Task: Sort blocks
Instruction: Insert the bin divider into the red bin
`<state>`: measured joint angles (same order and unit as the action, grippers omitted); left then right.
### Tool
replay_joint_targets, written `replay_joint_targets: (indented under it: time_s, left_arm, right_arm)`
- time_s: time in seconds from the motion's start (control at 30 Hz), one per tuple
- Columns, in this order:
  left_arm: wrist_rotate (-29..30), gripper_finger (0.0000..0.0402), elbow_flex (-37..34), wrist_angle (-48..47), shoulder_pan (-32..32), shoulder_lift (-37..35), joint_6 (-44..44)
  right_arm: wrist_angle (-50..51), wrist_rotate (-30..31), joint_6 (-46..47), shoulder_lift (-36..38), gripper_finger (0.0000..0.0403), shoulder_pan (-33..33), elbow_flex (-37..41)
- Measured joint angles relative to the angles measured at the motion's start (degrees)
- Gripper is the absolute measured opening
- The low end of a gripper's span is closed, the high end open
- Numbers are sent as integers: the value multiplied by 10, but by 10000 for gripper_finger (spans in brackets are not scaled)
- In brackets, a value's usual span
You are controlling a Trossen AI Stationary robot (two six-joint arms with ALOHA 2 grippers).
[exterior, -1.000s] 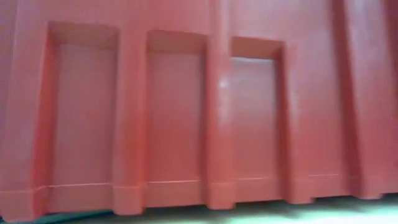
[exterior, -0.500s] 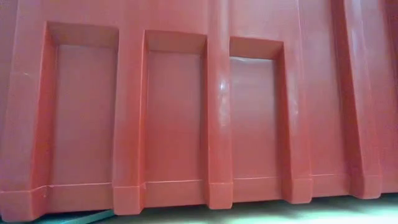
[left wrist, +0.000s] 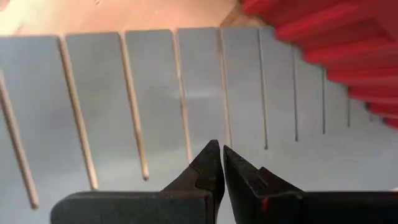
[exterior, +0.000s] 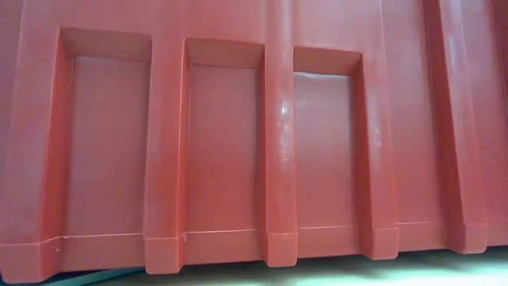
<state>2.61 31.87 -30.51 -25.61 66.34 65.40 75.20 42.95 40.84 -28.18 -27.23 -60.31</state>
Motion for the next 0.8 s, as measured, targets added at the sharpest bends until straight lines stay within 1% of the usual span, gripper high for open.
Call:
replay_joint_targets:
  time_s: [0.03,0.17,0.27,0.4,0.53,0.67,0.7,0.8]
  left_arm:
    - [-5,0,1,13,0,2,-2]
    - [-67,0,-1,77,-12,26,-4]
    - [-77,0,-1,152,-33,51,-3]
    - [-79,0,3,209,-56,99,1]
    - [-81,0,17,216,-75,152,-6]
    - [-82,0,28,216,-86,200,-35]
    - [-88,0,30,217,-87,210,-43]
    - [-141,0,33,206,-86,235,-50]
  right_arm:
    - [0,3,0,0,0,0,0]
    - [0,6,0,0,0,0,0]
    - [0,6,0,0,0,0,0]
    - [0,7,-2,0,0,0,0]
    - [0,14,-3,0,0,0,0]
    - [0,19,-3,0,0,0,0]
    - [0,20,-3,0,0,0,0]
    - [0,21,0,0,0,0,0]
